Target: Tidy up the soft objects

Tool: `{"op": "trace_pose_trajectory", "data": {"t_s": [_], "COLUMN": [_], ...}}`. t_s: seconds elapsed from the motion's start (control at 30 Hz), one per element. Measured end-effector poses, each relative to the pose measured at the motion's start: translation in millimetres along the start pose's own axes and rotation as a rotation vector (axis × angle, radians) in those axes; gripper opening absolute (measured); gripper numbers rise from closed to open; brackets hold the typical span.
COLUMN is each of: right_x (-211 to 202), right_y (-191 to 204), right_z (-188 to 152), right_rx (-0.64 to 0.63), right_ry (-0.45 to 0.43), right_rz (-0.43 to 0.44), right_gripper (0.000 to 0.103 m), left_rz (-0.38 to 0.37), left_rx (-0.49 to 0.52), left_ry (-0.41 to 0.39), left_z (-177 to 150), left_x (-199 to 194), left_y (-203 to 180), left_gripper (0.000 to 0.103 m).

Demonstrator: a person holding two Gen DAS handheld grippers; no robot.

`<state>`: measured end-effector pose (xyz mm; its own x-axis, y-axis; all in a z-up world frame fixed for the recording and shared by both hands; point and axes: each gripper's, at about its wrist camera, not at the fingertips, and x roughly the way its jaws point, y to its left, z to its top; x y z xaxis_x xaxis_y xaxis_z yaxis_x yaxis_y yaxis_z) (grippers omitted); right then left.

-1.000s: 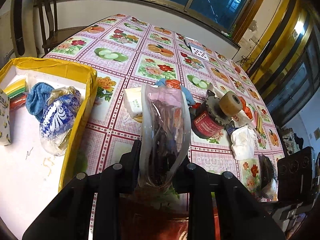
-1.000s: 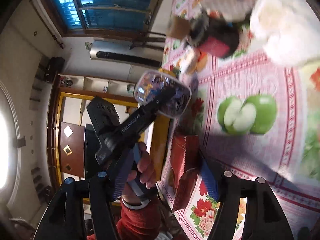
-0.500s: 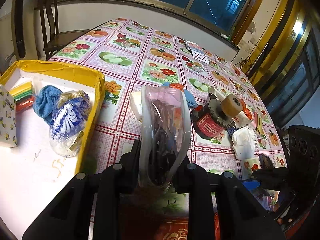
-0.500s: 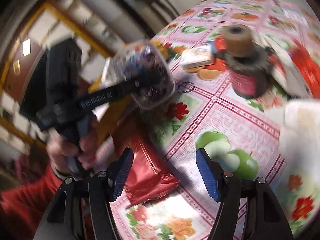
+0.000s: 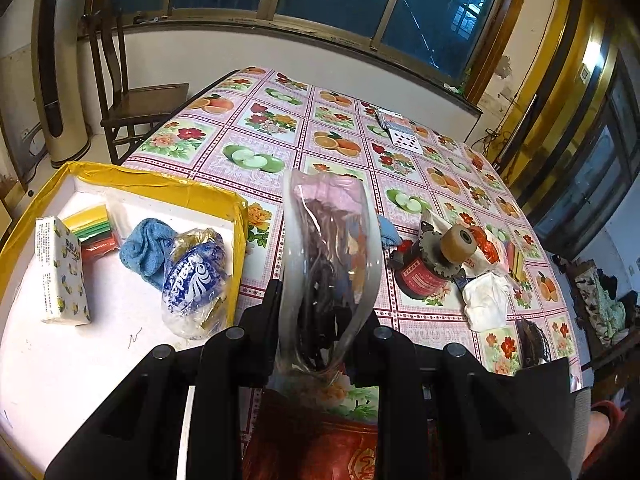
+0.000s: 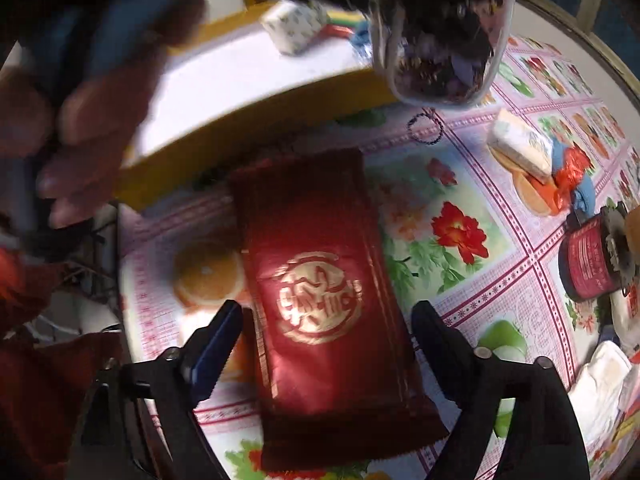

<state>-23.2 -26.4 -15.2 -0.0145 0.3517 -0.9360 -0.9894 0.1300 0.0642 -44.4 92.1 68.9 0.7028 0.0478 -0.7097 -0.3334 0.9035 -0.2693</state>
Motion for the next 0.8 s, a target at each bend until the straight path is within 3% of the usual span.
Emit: {"op": "trace_pose_trajectory", "data": {"t_s": [0.03, 0.1, 0.17, 0.33, 0.47, 0.63, 0.8], "right_x": [-1, -5, -13, -38, -61, -69, -72], "right_y": [0, -2, -12, -50, -70, -79, -60], "right_z": [0, -2, -11, -43, -50, -27, 22], "right_rx": [0.02, 0.064, 0.145, 0.38, 0.479, 0.562, 0.581], "right_ry": [-0.022, -0.027, -0.05, -0.163, -0.264, -0.36, -0.433], "right_rz": [-0.004, -0.019, 0.026, 0.207, 0.331, 0.476, 0.529], "right_gripper": [0.077, 0.06, 0.055, 0.052, 0.051, 0.051, 0.051], "left_rz": [-0.008, -0.016, -0.025, -0.041, -0.019, 0.046, 0.153], "left_rx": [-0.003, -0.015, -0.026, -0.053, -0.039, -0.051, -0.076], "left_ry": [0.005, 0.01, 0.008, -0.033, -0.072, -0.124, -0.138], "left_z": [0, -1, 0, 2, 1, 4, 5], "left_x": [1, 1, -2, -27, -52, -79, -89], "left_y": [0, 4, 7, 15, 22, 43, 72], "left_gripper": [0.024, 0.024, 0.024, 0.024, 0.024, 0.024, 0.024]}}
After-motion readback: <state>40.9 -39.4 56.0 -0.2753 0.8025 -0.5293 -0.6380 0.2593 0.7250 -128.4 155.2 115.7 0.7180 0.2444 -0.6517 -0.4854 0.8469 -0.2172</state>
